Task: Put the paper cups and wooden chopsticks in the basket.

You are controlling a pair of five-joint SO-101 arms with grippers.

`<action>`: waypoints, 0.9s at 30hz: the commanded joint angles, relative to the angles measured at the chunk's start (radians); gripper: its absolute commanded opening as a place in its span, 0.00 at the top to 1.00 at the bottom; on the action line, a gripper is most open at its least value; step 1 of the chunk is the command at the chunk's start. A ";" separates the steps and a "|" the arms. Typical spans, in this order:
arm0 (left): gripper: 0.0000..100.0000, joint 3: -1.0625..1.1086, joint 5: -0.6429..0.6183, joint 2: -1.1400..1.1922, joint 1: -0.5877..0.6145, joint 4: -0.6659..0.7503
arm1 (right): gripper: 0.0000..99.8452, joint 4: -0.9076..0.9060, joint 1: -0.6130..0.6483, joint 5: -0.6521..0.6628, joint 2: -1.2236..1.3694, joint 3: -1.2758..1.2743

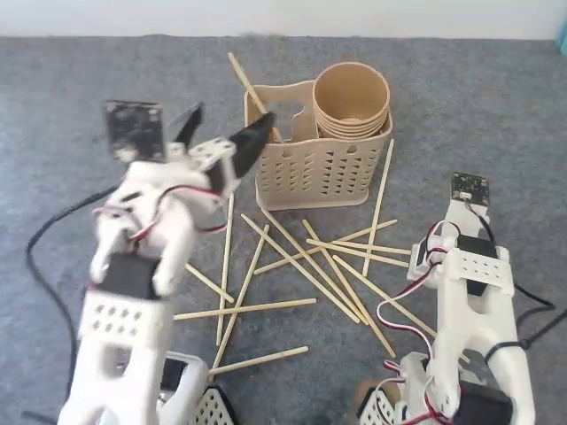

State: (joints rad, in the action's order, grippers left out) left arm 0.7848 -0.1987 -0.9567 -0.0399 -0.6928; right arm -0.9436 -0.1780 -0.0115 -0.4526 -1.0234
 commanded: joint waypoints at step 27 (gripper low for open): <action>0.66 0.524 -0.072 -0.173 0.379 -0.011 | 0.90 0.501 0.338 -0.505 0.242 0.133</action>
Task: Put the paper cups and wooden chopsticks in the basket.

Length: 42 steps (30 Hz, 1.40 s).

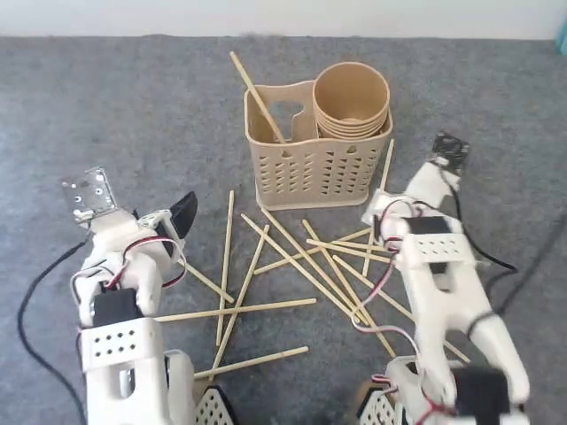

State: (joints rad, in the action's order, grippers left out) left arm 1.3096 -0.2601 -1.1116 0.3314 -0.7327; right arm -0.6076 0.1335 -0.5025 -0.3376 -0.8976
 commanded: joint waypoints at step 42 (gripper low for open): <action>0.66 0.044 0.020 -0.025 -0.092 0.035 | 0.99 -0.197 -0.272 0.054 -0.615 0.213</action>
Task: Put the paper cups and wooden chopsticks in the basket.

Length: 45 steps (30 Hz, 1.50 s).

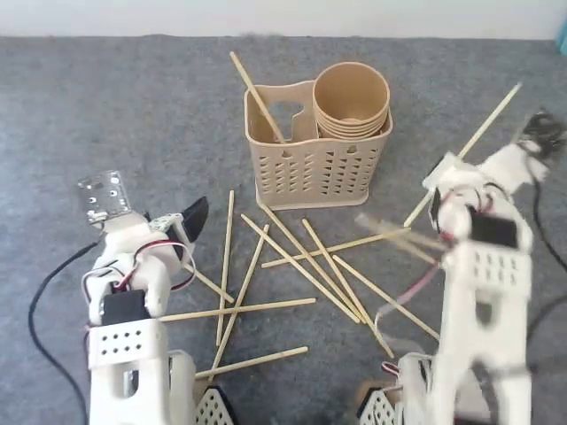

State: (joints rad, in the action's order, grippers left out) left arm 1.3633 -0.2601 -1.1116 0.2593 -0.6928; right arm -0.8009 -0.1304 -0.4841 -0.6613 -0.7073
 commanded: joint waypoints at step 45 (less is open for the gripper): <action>0.66 -0.007 0.028 -0.023 -0.020 -0.003 | 0.99 1.374 0.558 0.586 0.298 -0.089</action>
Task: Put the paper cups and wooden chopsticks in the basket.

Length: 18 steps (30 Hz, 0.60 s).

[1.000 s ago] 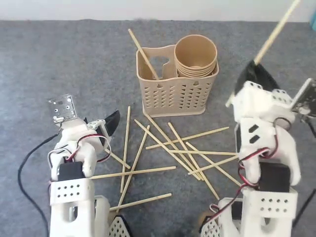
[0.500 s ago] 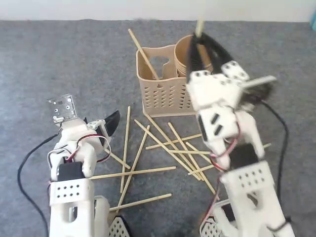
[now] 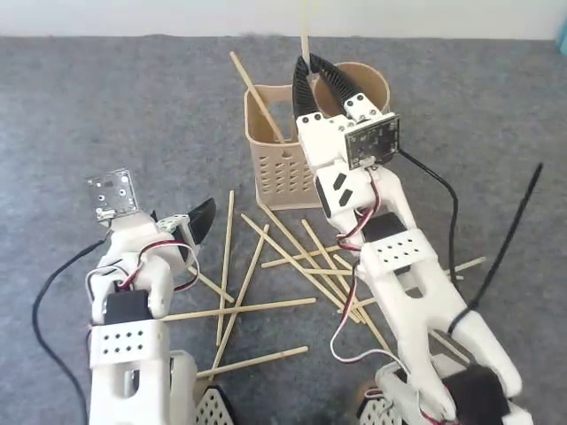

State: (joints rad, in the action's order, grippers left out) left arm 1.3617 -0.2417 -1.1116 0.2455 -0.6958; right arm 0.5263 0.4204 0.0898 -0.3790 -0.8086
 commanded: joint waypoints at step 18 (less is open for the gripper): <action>0.66 -0.005 0.006 -0.017 -0.002 0.015 | 0.86 -0.015 0.019 -0.077 -0.051 -0.006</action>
State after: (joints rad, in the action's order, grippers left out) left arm 1.3617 -0.2417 -1.1116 0.2455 -0.6958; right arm 0.5462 0.4342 0.0238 -0.3314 -0.8086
